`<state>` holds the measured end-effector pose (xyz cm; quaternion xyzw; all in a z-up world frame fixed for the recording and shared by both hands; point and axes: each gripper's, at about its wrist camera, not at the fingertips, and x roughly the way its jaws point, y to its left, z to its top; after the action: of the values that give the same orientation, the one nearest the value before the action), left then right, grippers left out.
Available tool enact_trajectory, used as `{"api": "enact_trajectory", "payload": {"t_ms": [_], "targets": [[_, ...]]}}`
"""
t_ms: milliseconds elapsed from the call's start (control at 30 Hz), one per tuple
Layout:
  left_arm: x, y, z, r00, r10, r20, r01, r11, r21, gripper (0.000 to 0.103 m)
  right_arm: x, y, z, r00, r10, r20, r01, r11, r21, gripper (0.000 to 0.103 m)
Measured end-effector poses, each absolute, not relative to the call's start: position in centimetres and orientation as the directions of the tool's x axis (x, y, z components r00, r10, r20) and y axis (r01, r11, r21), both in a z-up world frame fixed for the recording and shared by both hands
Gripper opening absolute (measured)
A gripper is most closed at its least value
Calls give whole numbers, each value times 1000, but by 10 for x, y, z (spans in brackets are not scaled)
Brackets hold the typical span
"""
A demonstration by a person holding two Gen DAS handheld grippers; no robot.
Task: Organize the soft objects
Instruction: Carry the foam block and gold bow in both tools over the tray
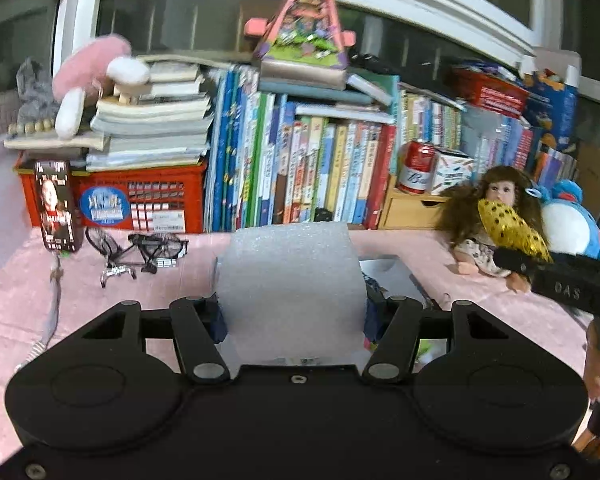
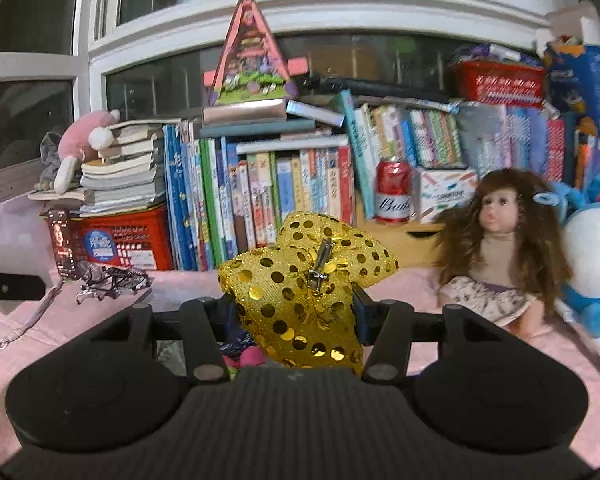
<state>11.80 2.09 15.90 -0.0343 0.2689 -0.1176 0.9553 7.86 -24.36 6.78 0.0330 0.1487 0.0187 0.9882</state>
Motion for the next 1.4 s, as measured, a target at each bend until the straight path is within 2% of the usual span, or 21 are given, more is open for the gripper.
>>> {"api": "enact_trajectory", "payload": {"t_ms": [433, 833, 1100, 1300, 1400], "targets": [[210, 27, 119, 683, -223, -696, 175, 974, -141, 57, 146, -239, 50, 872, 140, -470, -105, 989, 100, 58], [270, 10, 97, 623, -199, -757, 164, 979, -123, 57, 200, -227, 32, 782, 135, -608, -125, 990, 60, 59], [308, -7, 85, 586, -187, -788, 166, 980, -109, 58, 232, -229, 24, 748, 113, -654, -81, 994, 79, 59], [331, -19, 74, 537, -215, -816, 153, 976, -157, 58, 249, -230, 17, 722, 106, -683, -65, 994, 85, 59], [340, -28, 68, 525, -195, -828, 154, 979, -133, 58, 255, -231, 12, 707, 108, -699, -58, 994, 94, 60]]}}
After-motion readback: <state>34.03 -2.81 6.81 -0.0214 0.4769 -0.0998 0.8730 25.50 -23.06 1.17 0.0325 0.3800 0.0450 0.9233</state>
